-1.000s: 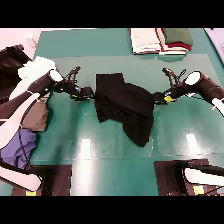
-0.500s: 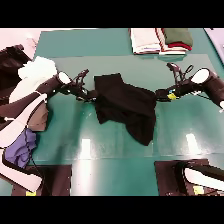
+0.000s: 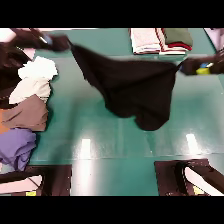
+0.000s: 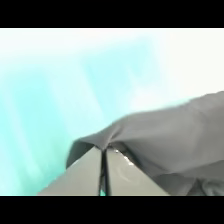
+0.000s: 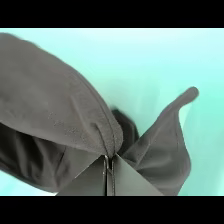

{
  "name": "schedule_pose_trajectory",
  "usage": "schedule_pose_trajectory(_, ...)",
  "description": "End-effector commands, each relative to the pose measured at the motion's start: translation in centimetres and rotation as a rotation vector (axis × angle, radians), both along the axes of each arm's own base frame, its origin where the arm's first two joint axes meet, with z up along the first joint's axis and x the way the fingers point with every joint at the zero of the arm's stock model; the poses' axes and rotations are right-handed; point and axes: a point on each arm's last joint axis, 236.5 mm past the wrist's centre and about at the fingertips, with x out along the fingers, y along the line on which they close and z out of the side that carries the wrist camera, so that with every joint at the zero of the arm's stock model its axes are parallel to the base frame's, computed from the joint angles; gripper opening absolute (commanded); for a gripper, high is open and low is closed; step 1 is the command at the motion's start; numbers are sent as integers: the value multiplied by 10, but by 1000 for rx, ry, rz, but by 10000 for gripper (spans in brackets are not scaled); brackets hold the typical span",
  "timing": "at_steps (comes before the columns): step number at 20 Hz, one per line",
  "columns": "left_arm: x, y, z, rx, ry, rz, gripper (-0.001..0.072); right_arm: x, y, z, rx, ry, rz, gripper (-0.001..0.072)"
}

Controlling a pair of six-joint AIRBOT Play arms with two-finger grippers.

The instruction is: Fold the shirts.

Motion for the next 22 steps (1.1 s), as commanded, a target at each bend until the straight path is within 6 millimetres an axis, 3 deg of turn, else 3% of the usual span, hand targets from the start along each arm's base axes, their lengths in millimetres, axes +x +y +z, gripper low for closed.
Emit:
schedule_pose_trajectory(1,-89,32,160,24,-395,55,19,-45,3,113,-30,-259,17,19)
schedule_pose_trajectory(4,-179,51,246,8,-659,94,19,-88,-2,177,-74,-423,-7,18)
schedule_pose_trajectory(6,-225,63,281,-16,-788,133,19,-109,-6,204,-93,-482,-31,18)
schedule_pose_trajectory(8,-251,71,300,-34,-863,157,19,-119,-5,223,-104,-516,-25,17)
schedule_pose_trajectory(11,-246,71,296,-19,-849,160,18,-116,-4,236,-103,-506,-17,18)
schedule_pose_trajectory(13,-215,72,274,32,-776,171,19,-100,-4,235,-83,-466,-18,17)
schedule_pose_trajectory(15,-164,75,234,105,-640,194,19,-70,-4,222,-57,-400,-23,17)
schedule_pose_trajectory(16,-133,77,206,139,-546,204,19,-51,-5,205,-47,-347,-26,17)
schedule_pose_trajectory(19,-42,72,102,226,-258,189,20,10,-9,118,-35,-104,-21,17)
schedule_pose_trajectory(22,33,61,-22,271,22,151,20,56,-5,8,-34,164,8,17)
